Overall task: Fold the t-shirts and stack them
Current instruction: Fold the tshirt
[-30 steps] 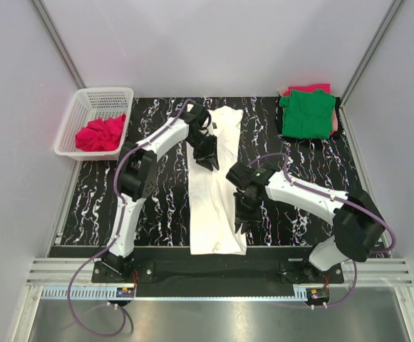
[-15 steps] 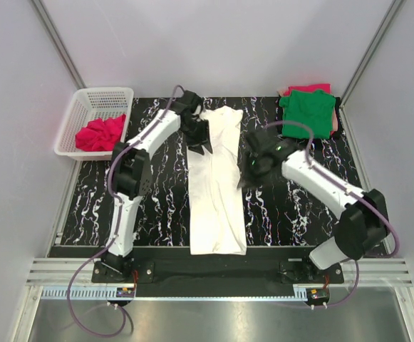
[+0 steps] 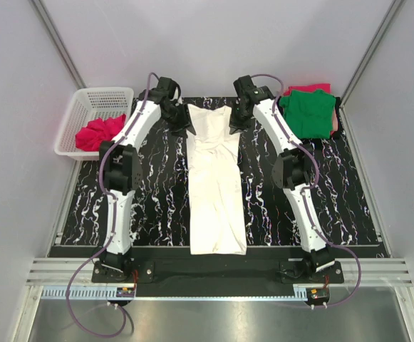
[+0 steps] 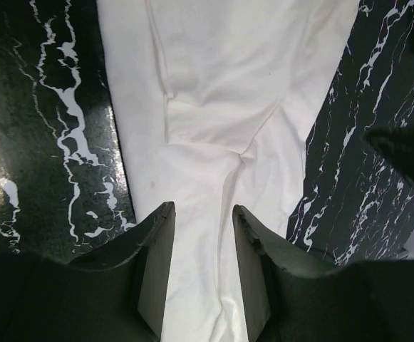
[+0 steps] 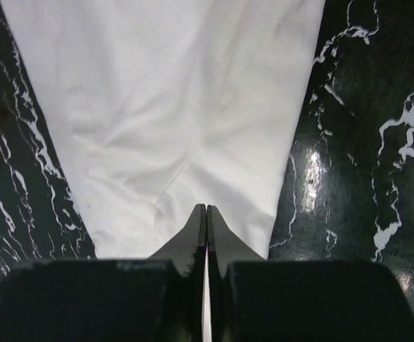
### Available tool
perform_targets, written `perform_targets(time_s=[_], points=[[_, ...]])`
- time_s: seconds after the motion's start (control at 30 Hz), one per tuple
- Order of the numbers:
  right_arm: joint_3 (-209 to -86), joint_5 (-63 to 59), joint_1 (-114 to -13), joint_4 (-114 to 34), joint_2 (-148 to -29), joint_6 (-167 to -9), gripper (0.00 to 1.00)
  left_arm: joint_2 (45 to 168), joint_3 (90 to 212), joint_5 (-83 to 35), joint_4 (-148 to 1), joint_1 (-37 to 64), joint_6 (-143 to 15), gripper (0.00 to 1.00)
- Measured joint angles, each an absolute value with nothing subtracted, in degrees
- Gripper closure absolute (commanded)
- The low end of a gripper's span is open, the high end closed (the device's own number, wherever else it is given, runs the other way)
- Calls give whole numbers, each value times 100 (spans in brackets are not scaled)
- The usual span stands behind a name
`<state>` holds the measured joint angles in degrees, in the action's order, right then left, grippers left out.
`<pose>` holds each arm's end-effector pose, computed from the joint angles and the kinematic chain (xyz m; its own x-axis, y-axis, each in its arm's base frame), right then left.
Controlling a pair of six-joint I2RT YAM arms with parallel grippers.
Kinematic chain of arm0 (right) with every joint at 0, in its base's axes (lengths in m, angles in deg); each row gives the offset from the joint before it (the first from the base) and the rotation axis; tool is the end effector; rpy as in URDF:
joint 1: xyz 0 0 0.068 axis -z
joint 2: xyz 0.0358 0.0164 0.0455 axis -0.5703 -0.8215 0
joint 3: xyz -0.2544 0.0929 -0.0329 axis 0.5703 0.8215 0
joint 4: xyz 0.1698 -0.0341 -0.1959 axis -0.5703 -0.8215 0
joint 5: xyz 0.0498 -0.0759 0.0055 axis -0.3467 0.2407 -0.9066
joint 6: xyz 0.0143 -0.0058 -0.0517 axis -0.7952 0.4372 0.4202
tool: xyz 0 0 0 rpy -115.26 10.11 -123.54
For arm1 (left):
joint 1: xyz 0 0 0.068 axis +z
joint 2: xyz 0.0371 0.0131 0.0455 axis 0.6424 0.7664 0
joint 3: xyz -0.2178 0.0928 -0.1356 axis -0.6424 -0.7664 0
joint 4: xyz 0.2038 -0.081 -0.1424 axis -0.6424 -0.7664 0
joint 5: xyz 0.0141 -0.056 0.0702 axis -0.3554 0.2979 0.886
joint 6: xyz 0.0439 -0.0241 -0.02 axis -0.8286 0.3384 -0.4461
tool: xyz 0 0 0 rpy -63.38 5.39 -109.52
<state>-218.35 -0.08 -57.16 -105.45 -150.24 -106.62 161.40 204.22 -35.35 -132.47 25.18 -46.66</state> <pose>0.4823 0.2024 0.2496 -0.9198 0.0805 -0.3841 -0.0307 0.9610 0.2749 0.4721 -0.1369 0.2564 -0.9367 -0.2281 -0.2657 -0.0741 0.8707 -0.4863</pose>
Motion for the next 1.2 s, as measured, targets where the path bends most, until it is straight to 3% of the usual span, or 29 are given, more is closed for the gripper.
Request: perform_targets(time_s=[0.1,0.37,0.53,0.63,0.87,1.2], points=[[-22954,-181,-5517,-10794,-15875,-10734,100,16334,20562,-3543,-13247,2411,-4666,58],[-22581,-533,-4641,-10455,-15934,-11055,100,16850,20866,-3495,-13279,2414,-4657,69],[-22924,-970,-4601,-10057,-16089,-11094,100,17058,20973,-3491,-13271,2435,-4615,80],[-22924,-1390,-4658,-9793,-16137,-11145,100,17056,20968,-3487,-13266,2438,-4626,80],[-22924,-2194,-4619,-9246,-16533,-11630,100,16444,19784,-3493,-13150,2333,-4744,80],[-22814,-2253,-4523,-9102,-16839,-11881,100,15473,18732,-3600,-13135,1657,-5015,82]])
